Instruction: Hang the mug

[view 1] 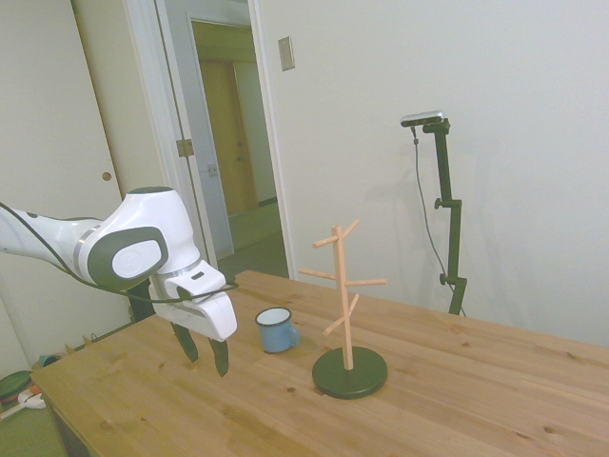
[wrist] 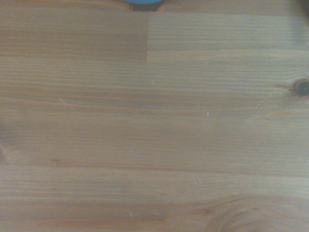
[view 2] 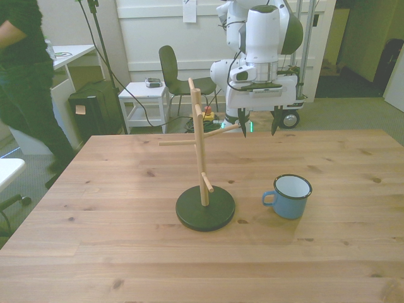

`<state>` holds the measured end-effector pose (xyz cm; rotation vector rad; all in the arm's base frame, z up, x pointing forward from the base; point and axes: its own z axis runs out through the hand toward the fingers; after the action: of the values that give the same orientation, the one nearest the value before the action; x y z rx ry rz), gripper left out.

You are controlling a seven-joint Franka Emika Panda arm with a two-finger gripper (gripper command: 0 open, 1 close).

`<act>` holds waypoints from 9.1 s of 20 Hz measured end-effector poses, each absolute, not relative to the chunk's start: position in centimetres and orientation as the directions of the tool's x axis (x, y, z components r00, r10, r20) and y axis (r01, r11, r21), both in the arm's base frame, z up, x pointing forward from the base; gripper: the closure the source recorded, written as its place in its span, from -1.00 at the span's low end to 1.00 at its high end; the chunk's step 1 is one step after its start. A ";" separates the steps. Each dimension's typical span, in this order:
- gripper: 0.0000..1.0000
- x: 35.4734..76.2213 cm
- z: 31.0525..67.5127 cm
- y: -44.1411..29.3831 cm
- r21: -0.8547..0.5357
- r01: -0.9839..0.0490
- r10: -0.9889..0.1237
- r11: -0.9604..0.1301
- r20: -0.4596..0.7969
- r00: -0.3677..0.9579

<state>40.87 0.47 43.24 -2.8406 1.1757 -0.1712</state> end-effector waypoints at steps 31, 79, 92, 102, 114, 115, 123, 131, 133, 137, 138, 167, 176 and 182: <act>-1.00 58.5 46.0 8.7 -0.152 -0.751 -0.765 -0.643 0.103 0.635; 1.00 63.3 39.0 10.1 -0.080 -0.745 -0.748 -0.662 0.128 0.651; 1.00 62.9 38.2 9.8 -0.063 -0.748 -0.750 -0.660 0.118 0.651; 1.00 61.8 38.3 9.3 -0.054 -0.752 -0.753 -0.657 0.116 0.648; 1.00 51.0 47.7 9.9 0.011 -0.655 -0.647 -0.756 0.142 0.749; 1.00 49.5 49.3 9.6 0.014 -0.645 -0.636 -0.764 0.150 0.757; 1.00 42.2 59.3 3.6 0.028 -0.578 -0.564 -0.816 0.184 0.805; 1.00 41.3 63.7 -4.0 0.010 -0.576 -0.563 -0.818 0.200 0.802; 1.00 41.3 64.7 -6.0 0.007 -0.580 -0.568 -0.814 0.199 0.799; 1.00 41.8 66.2 -9.3 0.004 -0.586 -0.574 -0.810 0.193 0.796; 1.00 42.0 66.4 -10.1 0.003 -0.589 -0.578 -0.808 0.190 0.794; 1.00 47.9 67.8 -13.0 0.014 -0.573 -0.564 -0.820 0.157 0.811; 1.00 47.9 67.9 -11.4 0.016 -0.557 -0.548 -0.830 0.159 0.821; 1.00 49.0 66.6 -10.1 0.027 -0.546 -0.538 -0.837 0.137 0.832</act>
<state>49.03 -10.11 66.61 -3.0687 0.9092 -0.1988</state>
